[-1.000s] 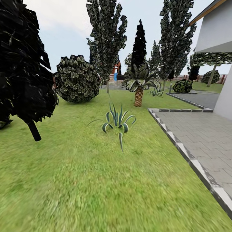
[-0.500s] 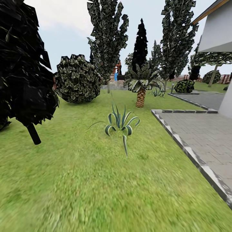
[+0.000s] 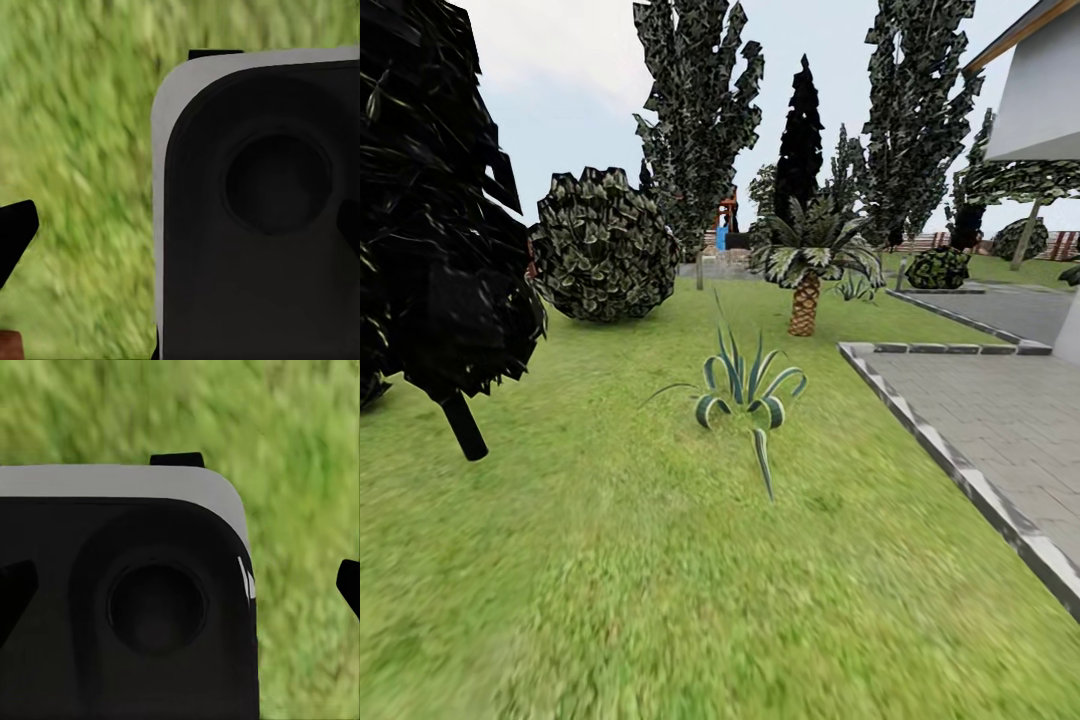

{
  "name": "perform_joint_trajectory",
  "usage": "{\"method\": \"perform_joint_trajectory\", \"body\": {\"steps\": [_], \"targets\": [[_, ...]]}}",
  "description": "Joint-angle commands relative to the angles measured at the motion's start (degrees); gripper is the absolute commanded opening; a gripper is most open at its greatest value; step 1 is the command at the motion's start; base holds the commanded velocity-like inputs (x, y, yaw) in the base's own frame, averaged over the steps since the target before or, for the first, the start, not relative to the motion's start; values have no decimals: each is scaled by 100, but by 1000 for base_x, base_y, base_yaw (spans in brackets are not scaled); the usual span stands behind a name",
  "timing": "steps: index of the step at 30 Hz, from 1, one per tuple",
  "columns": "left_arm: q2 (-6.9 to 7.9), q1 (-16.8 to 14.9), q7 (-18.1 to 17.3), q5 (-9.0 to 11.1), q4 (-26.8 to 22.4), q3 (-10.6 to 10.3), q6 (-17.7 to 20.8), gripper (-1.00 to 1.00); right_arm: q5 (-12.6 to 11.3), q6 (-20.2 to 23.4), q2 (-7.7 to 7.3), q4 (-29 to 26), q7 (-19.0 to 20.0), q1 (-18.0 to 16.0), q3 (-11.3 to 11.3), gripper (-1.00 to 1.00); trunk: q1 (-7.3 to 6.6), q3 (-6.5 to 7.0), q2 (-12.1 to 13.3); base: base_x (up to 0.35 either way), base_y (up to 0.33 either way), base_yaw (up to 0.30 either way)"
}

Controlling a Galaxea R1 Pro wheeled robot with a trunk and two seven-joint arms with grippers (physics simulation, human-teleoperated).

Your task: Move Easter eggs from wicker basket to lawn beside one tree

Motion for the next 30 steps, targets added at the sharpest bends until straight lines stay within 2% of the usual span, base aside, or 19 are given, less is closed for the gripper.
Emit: {"method": "perform_joint_trajectory", "body": {"steps": [1, 30], "targets": [[0, 2, -4, 2, -8, 5, -7, 100, -1, -23, 0, 6, 2, -3, -29, 100, 3, -4, -2, 298, 223, 0], [0, 2, 16, 2, -8, 5, -7, 100, -1, -23, 9, -2, 6, -3, -25, 100, 3, -4, -2, 288, 219, 0]]}}
